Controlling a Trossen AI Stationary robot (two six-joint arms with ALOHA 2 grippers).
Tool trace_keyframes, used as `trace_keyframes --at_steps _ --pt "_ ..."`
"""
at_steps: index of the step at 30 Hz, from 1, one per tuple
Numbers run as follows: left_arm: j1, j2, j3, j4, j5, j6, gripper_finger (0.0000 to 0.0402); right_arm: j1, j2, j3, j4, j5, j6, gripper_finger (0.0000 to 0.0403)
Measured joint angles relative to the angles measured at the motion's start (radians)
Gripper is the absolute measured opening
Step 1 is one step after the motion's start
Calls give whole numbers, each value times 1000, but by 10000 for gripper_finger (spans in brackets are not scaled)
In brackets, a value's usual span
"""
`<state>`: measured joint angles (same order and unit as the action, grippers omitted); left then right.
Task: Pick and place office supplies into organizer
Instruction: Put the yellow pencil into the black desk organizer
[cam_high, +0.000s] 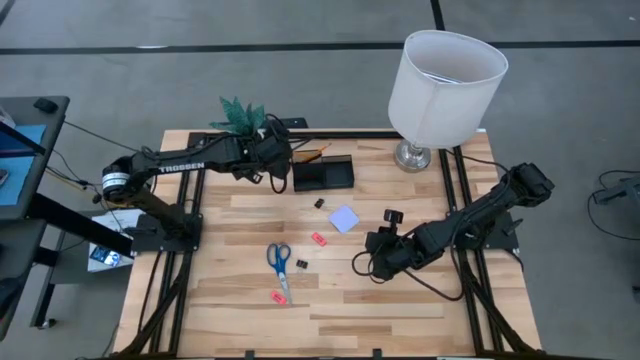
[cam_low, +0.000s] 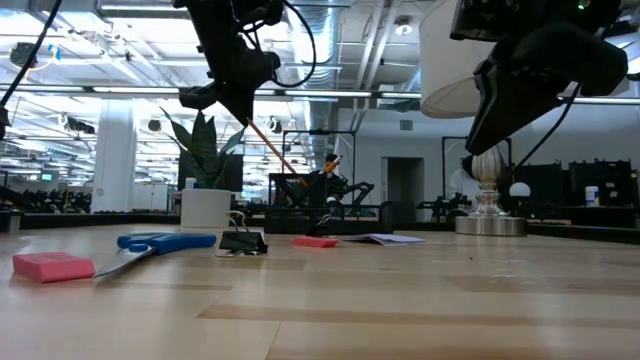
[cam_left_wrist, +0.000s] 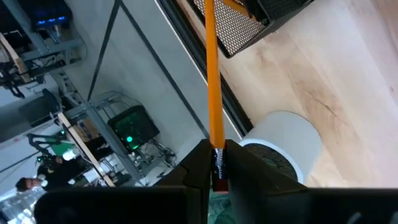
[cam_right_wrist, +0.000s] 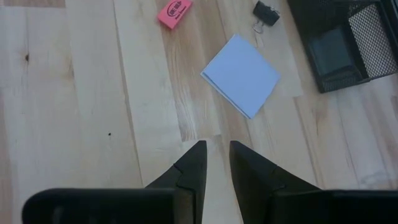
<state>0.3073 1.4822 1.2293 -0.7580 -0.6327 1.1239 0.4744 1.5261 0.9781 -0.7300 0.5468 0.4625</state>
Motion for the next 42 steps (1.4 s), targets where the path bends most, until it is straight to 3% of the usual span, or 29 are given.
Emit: trace_keyframes --at_steps 15,31,42 --pt "0 107 -1 44 4 108 30 0 0 0 5 -1 0 66" --pt "-1 109 0 156 -8 177 30 0 0 0 5 -1 1 66" --pt "-13 108 0 186 -6 166 103 0 0 0 6 -2 1 66"
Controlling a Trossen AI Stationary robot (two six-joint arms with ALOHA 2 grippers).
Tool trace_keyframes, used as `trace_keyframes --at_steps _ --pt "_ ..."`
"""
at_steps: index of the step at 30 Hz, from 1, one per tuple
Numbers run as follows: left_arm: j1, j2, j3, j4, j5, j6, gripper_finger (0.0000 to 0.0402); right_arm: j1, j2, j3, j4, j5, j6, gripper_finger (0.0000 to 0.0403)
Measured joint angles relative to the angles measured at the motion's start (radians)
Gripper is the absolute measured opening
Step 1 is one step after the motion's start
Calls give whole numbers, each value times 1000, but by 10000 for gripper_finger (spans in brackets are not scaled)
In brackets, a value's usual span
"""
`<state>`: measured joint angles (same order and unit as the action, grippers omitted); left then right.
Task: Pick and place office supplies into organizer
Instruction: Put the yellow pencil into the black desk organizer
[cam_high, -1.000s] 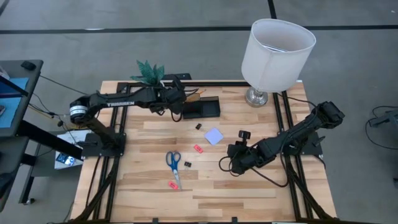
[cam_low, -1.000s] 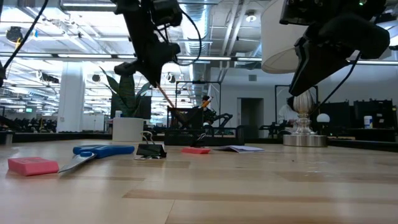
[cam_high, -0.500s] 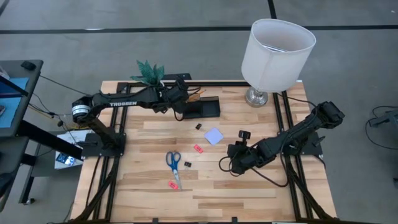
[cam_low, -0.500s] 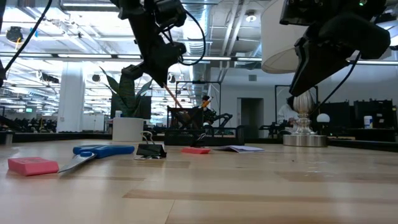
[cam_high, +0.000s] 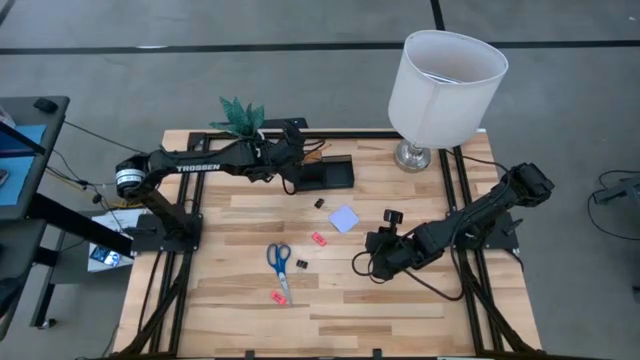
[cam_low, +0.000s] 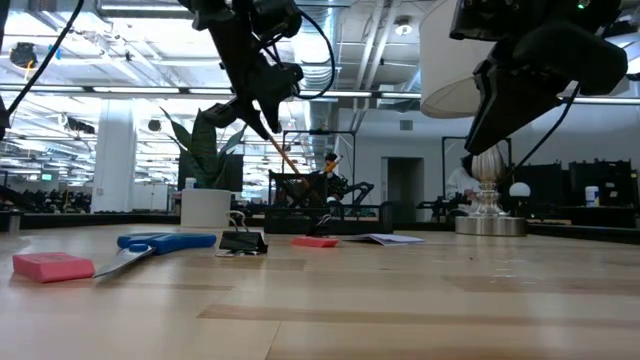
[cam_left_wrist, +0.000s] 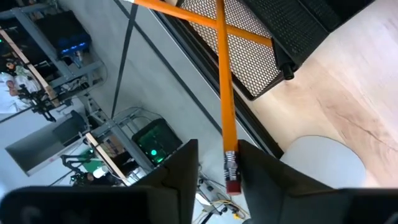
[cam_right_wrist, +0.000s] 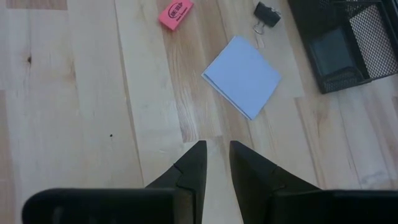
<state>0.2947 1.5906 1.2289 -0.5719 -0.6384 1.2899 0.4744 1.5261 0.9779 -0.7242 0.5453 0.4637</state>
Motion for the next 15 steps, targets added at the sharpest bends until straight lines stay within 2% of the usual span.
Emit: trace_keyframes --at_steps 6,15 --pt "0 0 0 -4 -4 -41 137 0 0 0 0 -9 7 66" --pt "-1 0 0 -5 -32 -29 161 0 0 0 1 -24 15 66"
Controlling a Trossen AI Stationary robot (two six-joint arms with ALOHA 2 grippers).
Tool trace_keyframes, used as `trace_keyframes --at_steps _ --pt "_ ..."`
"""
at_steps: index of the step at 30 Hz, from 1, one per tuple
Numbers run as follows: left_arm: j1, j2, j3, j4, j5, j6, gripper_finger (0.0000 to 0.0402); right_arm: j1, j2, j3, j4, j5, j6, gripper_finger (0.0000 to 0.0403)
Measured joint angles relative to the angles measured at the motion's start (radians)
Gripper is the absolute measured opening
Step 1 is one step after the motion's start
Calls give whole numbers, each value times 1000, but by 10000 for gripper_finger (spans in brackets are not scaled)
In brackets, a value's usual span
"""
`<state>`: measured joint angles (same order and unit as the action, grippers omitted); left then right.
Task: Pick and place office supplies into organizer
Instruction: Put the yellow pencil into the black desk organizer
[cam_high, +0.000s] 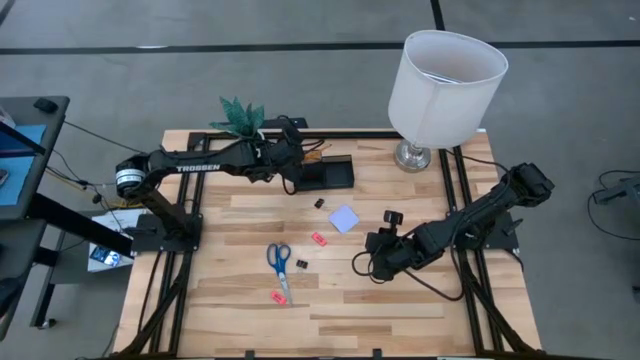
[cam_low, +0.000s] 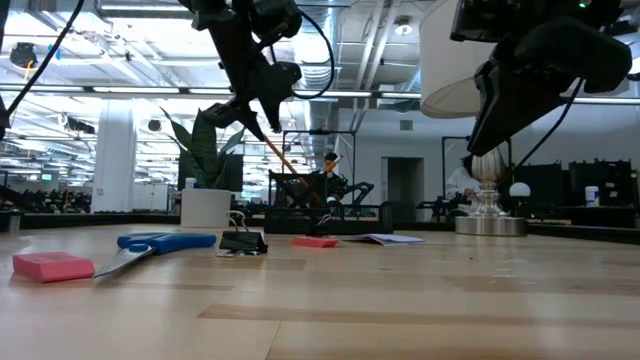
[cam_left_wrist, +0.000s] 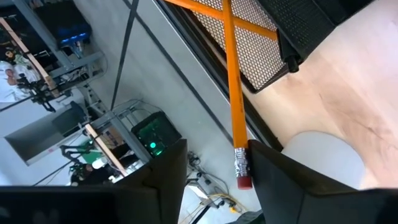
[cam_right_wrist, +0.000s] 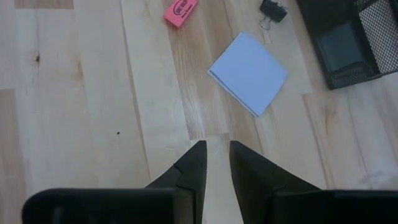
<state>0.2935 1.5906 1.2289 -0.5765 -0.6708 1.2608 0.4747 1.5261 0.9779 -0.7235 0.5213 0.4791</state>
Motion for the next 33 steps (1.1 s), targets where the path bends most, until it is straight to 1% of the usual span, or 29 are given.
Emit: trace_keyframes --at_steps 7,33 --pt "0 0 0 -4 -53 39 163 0 0 0 0 0 3 66" --pt "0 -1 0 -23 -37 57 162 0 0 0 3 0 3 66"
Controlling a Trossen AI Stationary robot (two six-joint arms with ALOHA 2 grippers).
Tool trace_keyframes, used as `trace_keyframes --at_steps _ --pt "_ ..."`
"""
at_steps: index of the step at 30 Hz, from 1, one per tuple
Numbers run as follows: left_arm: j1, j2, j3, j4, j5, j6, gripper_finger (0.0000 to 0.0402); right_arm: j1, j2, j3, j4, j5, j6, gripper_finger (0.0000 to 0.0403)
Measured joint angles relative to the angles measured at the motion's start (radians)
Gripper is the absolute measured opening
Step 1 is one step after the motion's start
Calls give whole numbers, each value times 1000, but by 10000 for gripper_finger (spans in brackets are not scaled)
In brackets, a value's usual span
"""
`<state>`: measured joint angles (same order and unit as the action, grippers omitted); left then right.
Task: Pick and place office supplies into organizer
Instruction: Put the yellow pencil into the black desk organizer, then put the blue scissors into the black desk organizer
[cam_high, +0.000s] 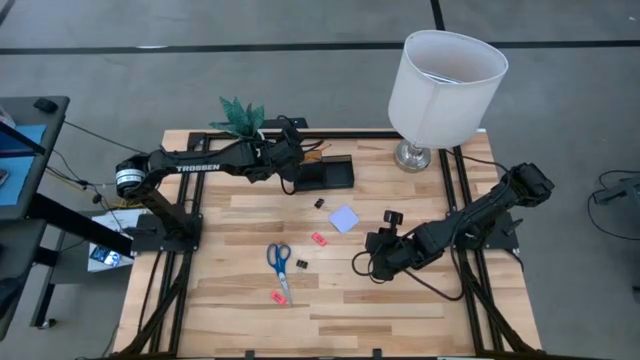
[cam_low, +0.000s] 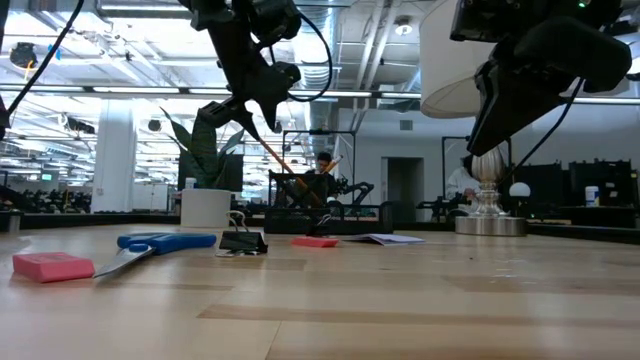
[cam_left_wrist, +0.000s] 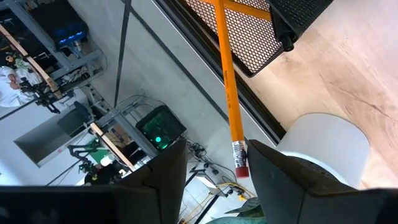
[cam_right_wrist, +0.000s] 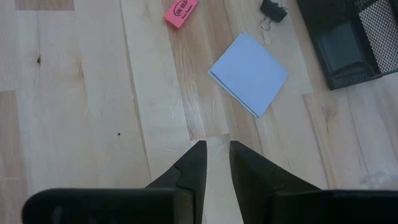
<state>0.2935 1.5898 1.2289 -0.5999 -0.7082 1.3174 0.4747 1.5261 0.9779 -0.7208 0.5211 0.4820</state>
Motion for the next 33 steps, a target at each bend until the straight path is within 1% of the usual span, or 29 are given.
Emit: trace_keyframes --at_steps 4,11,18,33 --pt "0 0 0 0 -2 0 162 0 0 0 0 0 8 66" --pt "0 0 0 0 -47 3 162 1 0 0 2 0 9 66" --pt "0 0 0 -16 -48 1 162 1 0 0 3 0 16 66" --pt "-14 0 -6 -113 -32 -93 162 1 0 0 11 0 16 66"
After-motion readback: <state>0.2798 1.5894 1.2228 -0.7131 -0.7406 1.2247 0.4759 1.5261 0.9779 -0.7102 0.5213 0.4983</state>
